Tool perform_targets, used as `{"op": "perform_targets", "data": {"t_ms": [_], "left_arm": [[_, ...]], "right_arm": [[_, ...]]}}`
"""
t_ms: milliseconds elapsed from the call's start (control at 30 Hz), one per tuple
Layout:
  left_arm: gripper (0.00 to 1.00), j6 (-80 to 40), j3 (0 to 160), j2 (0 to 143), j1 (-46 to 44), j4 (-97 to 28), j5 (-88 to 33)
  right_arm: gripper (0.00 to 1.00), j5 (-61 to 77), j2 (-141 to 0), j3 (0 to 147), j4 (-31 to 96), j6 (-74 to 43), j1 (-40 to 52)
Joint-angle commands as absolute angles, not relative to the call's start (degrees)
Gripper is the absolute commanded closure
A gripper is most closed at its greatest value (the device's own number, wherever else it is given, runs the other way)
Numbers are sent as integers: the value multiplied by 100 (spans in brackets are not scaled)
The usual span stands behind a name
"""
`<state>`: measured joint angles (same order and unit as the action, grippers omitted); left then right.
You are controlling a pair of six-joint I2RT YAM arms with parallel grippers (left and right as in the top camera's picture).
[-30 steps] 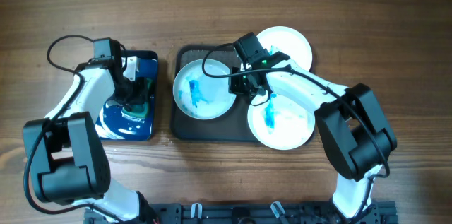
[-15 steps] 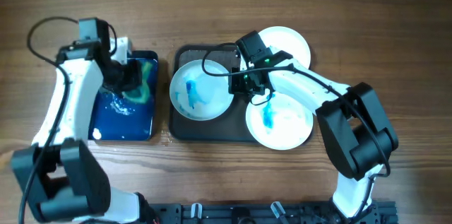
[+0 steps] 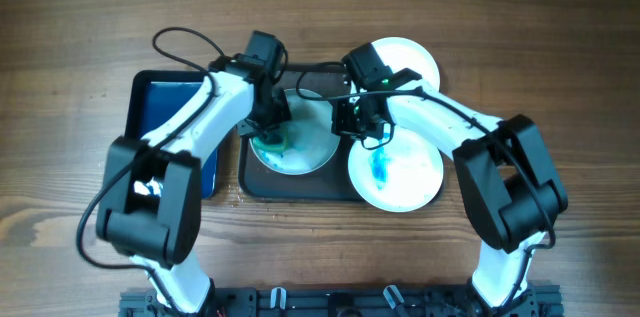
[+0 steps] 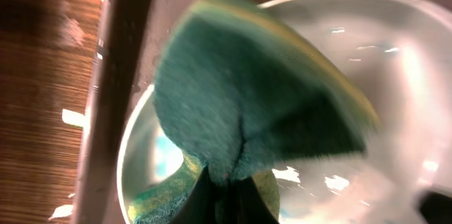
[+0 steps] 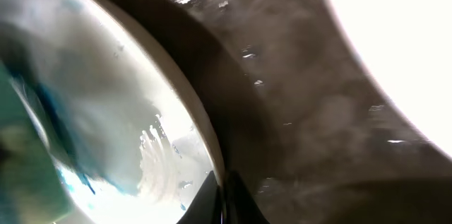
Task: Clean dirty plates on tray and stack at the side
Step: 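Scrub the left plate with the sponge while right gripper holds it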
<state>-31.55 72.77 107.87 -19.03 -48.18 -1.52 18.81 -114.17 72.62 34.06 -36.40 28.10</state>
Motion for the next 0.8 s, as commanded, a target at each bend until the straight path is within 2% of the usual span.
{"op": "perform_targets", "data": {"t_ms": [0, 167, 267, 367, 433, 500, 633, 767], "left_arm": [[96, -3618, 7314, 10877, -1942, -4838, 158], [96, -3651, 6960, 11118, -2211, -4427, 82], [96, -3621, 6923, 11522, -2213, -4475, -421], [96, -2622, 6928, 11743, -2235, -4252, -2049], [96, -1717, 6928, 11743, -2239, -4007, -3697], [96, -1518, 6928, 11743, -2239, -3691, -4523], [96, -1765, 6934, 11743, -2213, -2851, -4593], [96, -2834, 6993, 11743, -1959, -2355, -2373]], "right_arm": [[96, 1380, -11498, 7264, 3516, -3809, 2663], [96, 1396, -11498, 7262, 3485, -3758, 2665], [96, 1396, -11498, 7262, 3485, -3756, 2665], [96, 1507, -11498, 7262, 3461, -3754, 2665], [96, 1627, -11498, 7262, 3437, -3747, 2665], [96, 1653, -11498, 7262, 3426, -3747, 2665], [96, 1653, -11498, 7262, 3428, -3750, 2665], [96, 1653, -11498, 7262, 3444, -3745, 2665]]}}
